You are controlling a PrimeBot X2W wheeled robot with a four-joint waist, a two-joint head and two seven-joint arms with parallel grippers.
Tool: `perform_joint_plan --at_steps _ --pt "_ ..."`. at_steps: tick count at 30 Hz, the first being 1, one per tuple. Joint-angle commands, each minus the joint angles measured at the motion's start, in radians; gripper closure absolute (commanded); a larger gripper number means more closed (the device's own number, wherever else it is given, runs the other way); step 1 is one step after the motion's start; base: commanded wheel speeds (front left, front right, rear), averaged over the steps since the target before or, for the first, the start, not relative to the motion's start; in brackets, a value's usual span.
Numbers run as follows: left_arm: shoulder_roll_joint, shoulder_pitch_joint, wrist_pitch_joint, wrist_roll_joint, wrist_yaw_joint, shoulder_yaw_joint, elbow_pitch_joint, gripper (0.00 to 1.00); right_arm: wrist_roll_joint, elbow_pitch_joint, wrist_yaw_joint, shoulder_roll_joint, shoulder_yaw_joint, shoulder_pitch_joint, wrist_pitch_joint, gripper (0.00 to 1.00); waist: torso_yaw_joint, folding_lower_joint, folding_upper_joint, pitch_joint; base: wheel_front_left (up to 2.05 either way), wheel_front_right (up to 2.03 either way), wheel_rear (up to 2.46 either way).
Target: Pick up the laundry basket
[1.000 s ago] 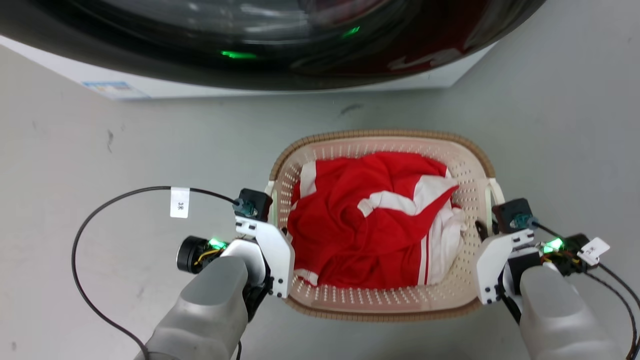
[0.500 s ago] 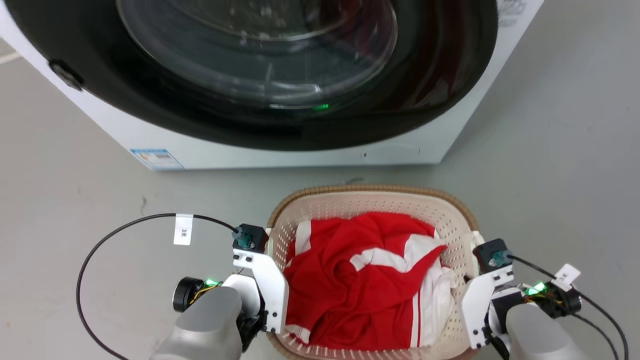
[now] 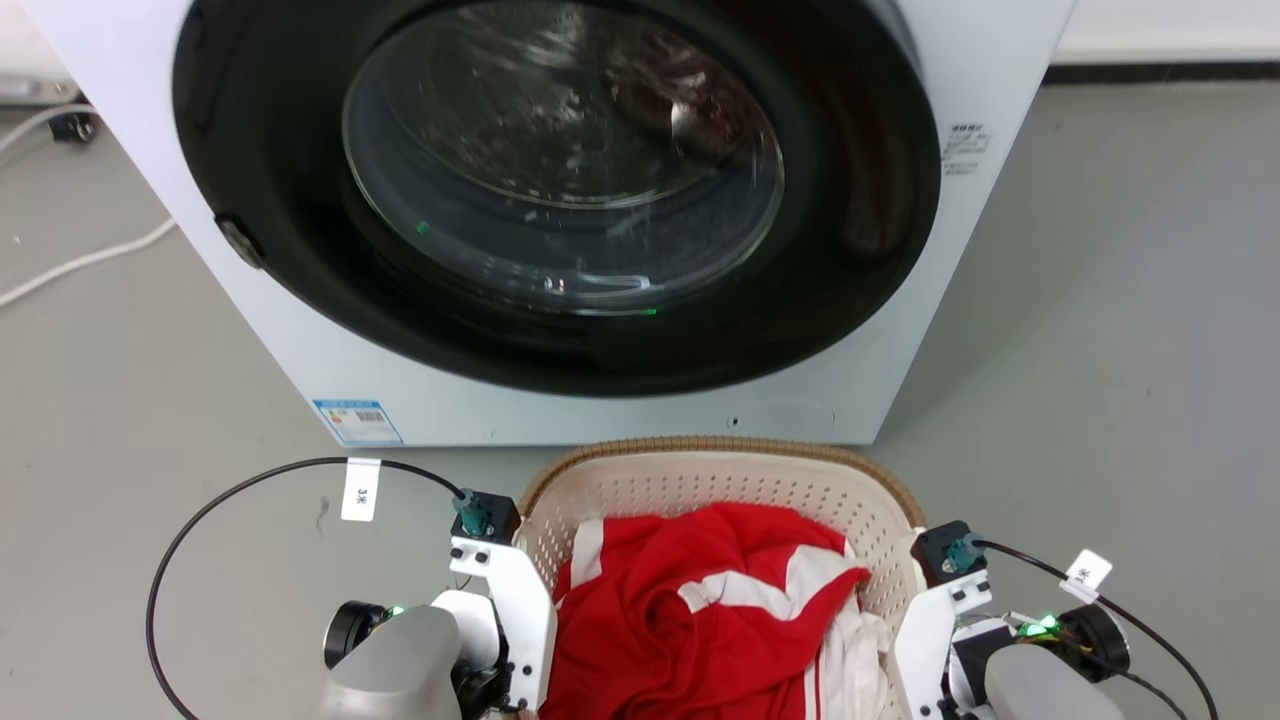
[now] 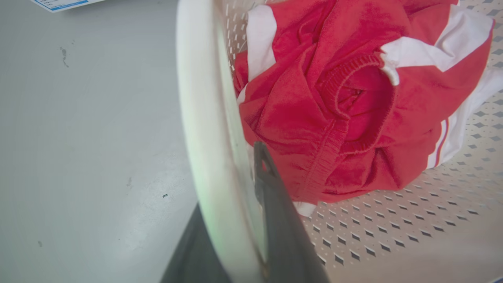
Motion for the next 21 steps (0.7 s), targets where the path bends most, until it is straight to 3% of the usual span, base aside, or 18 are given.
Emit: perform_joint_plan --at_steps 1,10,21 --pt "0.019 -0.003 -0.001 -0.001 -0.001 -0.004 -0.005 1.0 0.006 0.006 0.001 -0.011 0.025 0.028 0.018 1.0 0.002 0.0002 0.0 -0.031 0.0 0.0 0.0" --pt "0.041 0.002 0.042 -0.028 -0.001 -0.042 -0.008 1.0 0.159 -0.015 0.002 -0.012 0.173 0.033 0.122 1.0 -0.009 0.0002 0.0 -0.111 0.0 0.0 0.0" --pt "0.044 0.034 0.067 -0.062 -0.001 -0.072 0.004 1.0 0.26 -0.011 0.002 -0.011 0.267 0.027 0.177 1.0 -0.023 0.0002 0.0 -0.162 0.0 0.0 0.0"
